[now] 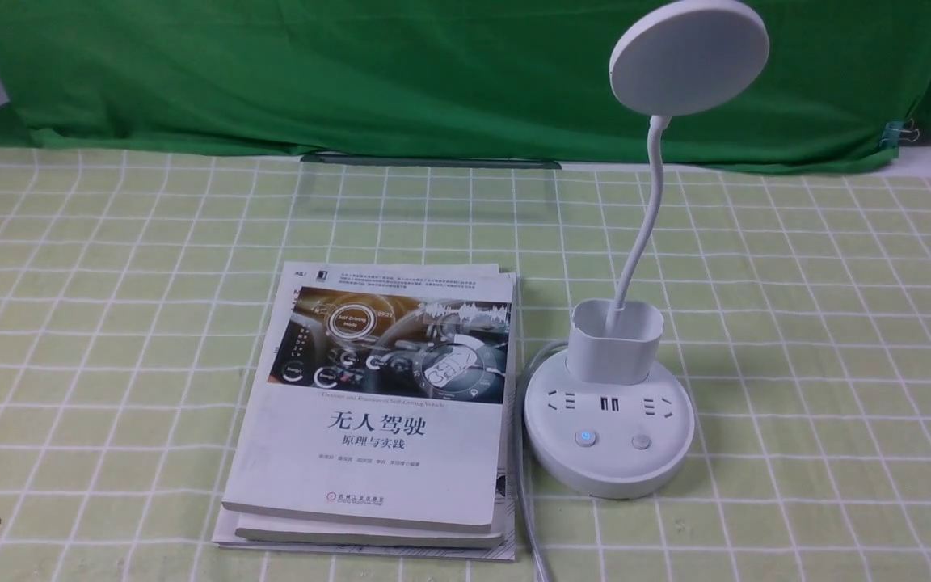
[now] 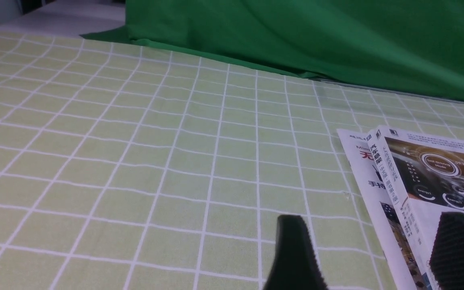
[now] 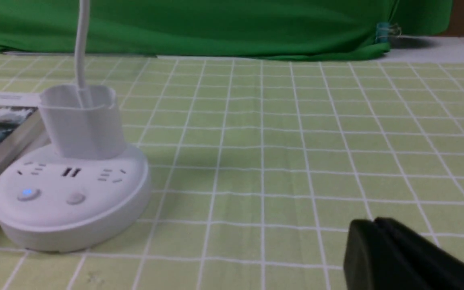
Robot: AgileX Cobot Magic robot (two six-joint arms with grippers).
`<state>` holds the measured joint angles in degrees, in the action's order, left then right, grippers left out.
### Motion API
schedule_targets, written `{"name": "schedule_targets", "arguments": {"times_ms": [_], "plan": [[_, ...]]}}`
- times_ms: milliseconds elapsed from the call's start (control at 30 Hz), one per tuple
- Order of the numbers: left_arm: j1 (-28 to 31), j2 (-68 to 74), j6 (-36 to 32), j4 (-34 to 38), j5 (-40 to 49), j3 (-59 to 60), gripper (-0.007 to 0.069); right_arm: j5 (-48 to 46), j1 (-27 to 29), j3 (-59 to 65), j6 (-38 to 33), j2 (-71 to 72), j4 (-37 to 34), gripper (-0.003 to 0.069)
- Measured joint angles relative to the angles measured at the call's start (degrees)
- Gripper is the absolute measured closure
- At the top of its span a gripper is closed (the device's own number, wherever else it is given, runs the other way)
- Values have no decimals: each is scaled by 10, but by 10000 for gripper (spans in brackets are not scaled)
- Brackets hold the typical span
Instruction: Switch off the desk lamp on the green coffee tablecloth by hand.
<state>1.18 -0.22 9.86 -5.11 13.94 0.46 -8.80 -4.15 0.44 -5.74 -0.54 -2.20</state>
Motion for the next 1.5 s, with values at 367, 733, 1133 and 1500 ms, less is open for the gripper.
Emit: {"name": "schedule_targets", "arguments": {"times_ms": [367, 733, 1133, 1500], "plan": [[0, 0, 0, 0, 0, 0, 214, -49, 1, 1, -9, 4, 5, 616], [0, 0, 0, 0, 0, 0, 214, -49, 1, 1, -9, 4, 5, 610], [0, 0, 0, 0, 0, 0, 214, -49, 1, 1, -11, 4, 5, 582], [0, 0, 0, 0, 0, 0, 214, -49, 1, 1, -11, 4, 5, 560]]}}
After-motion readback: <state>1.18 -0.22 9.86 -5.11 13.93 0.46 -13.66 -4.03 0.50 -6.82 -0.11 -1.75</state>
